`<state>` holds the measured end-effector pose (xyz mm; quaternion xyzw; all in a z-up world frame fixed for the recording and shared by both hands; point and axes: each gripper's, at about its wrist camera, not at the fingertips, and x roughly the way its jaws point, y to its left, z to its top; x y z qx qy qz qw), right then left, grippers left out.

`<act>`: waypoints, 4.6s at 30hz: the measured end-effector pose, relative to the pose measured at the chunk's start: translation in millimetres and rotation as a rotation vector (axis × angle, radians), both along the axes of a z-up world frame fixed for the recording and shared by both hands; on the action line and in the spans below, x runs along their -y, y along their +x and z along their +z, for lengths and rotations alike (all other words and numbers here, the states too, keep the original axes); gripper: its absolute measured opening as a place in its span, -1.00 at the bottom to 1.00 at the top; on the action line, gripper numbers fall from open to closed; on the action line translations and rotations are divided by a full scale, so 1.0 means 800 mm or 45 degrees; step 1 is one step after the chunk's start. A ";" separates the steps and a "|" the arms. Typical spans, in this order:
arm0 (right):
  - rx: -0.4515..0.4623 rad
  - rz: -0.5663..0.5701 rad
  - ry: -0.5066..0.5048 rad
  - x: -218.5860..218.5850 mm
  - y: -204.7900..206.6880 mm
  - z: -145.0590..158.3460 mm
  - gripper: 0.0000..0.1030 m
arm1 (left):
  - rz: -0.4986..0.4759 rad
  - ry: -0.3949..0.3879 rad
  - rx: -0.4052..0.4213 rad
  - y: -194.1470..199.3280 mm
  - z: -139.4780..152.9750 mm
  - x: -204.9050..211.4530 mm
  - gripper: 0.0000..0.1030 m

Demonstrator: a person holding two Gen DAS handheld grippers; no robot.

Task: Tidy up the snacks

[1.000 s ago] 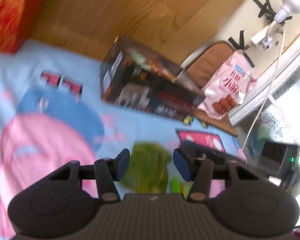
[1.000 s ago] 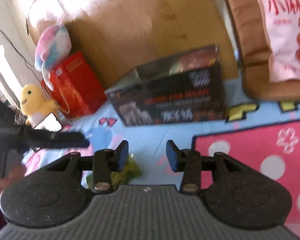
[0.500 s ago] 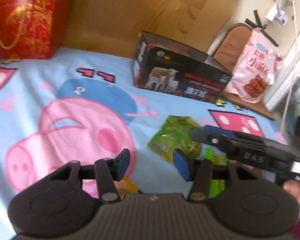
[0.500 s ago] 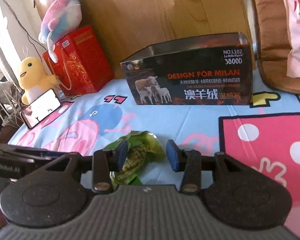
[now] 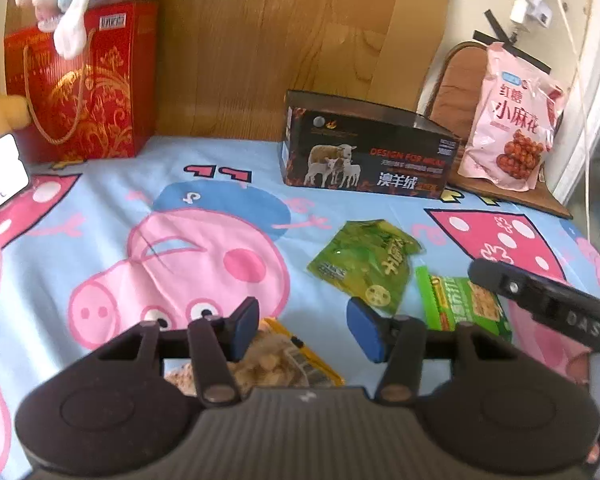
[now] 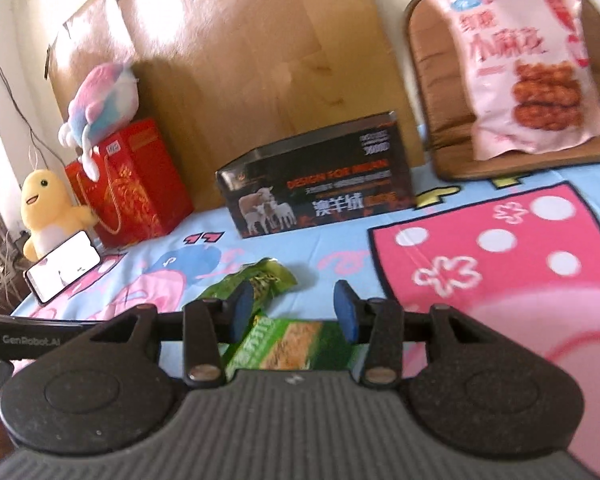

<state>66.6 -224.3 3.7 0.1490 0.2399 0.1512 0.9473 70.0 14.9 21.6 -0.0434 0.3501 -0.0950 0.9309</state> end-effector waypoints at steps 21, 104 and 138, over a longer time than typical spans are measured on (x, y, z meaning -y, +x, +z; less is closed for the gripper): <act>0.014 -0.024 -0.002 -0.008 -0.057 -0.004 0.04 | 0.088 -0.096 0.104 -0.055 0.003 -0.059 0.06; -0.047 0.387 -0.192 -0.037 -0.042 0.015 0.46 | -0.200 -0.531 -0.160 0.028 -0.013 -0.026 -0.18; -0.052 0.225 -0.341 -0.028 -0.049 -0.009 -0.39 | -0.364 -0.447 -0.286 0.031 -0.020 0.043 -0.22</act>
